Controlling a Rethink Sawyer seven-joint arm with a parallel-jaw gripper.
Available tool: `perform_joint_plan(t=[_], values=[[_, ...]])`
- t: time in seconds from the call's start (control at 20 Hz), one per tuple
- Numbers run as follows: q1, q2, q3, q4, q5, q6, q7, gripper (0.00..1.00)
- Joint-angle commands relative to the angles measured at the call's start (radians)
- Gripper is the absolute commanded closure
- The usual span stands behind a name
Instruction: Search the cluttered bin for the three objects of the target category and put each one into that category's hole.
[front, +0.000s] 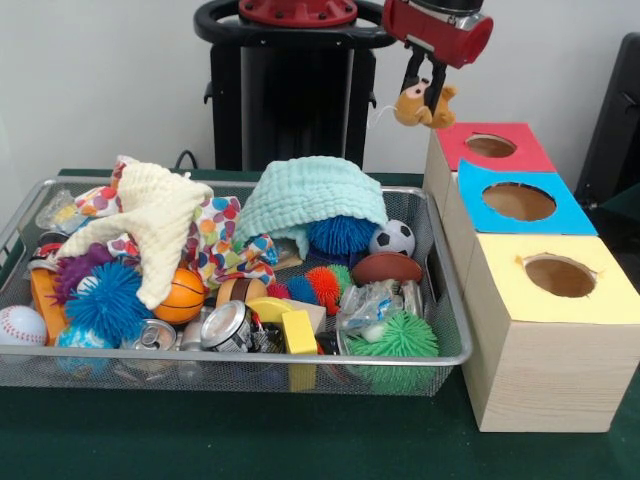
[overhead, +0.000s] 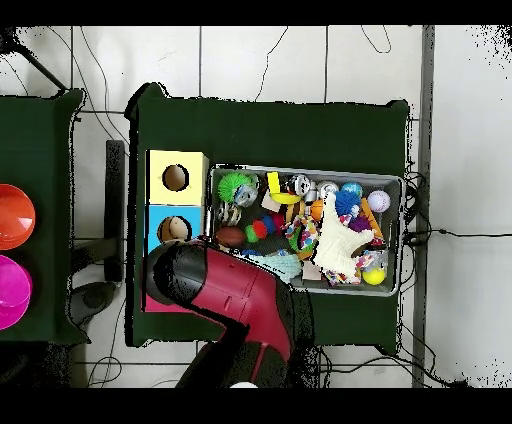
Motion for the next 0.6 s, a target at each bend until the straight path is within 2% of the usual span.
perform_joint_plan(t=[0.05, 0.25, 0.6], values=[[0.000, 0.002, 0.038, 0.022, 0.059, 0.078, 0.297, 1.00], [-0.009, 0.017, 0.059, 0.040, 0.078, 0.028, 0.289, 1.00], [0.009, 0.047, 0.053, 0.047, 0.086, -0.010, 0.295, 1.00]])
